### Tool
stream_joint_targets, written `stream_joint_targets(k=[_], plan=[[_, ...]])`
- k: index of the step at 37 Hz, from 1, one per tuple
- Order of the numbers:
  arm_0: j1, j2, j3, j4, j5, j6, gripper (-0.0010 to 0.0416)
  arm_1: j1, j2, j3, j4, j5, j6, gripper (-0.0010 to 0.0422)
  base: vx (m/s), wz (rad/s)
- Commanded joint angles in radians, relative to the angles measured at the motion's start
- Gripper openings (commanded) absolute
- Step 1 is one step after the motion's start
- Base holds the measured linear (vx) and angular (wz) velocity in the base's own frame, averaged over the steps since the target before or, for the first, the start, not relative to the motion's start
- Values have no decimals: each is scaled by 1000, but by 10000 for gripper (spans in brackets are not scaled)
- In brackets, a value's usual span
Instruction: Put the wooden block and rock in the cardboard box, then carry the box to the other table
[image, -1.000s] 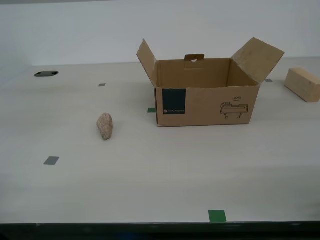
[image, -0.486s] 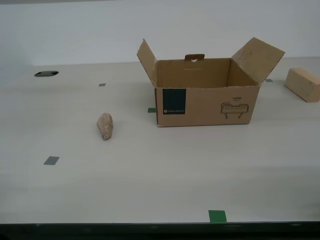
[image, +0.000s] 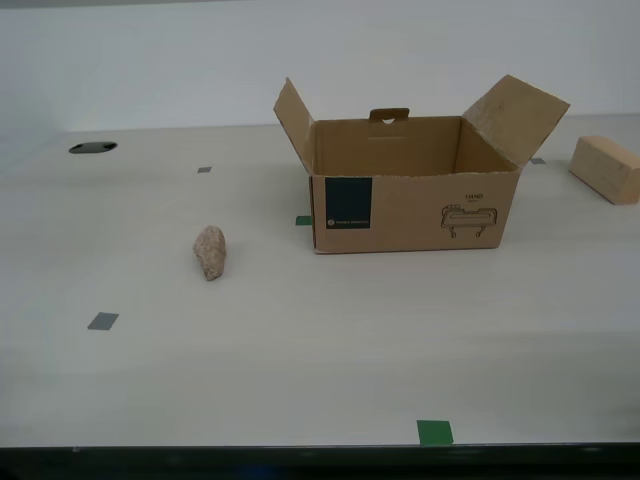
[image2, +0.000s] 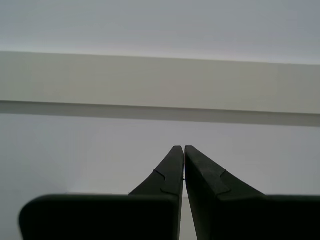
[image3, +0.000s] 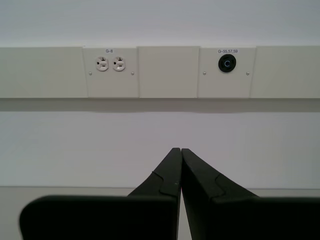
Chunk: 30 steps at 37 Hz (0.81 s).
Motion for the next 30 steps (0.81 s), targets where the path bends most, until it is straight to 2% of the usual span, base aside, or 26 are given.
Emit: stream_joint_targets(k=[1, 30], plan=[[0, 0, 1, 4, 0, 0, 0, 0, 0, 7, 6, 3, -1, 0, 0, 0], [0, 0, 1, 4, 0, 0, 0, 0, 0, 5, 3, 3, -1, 0, 0, 0]])
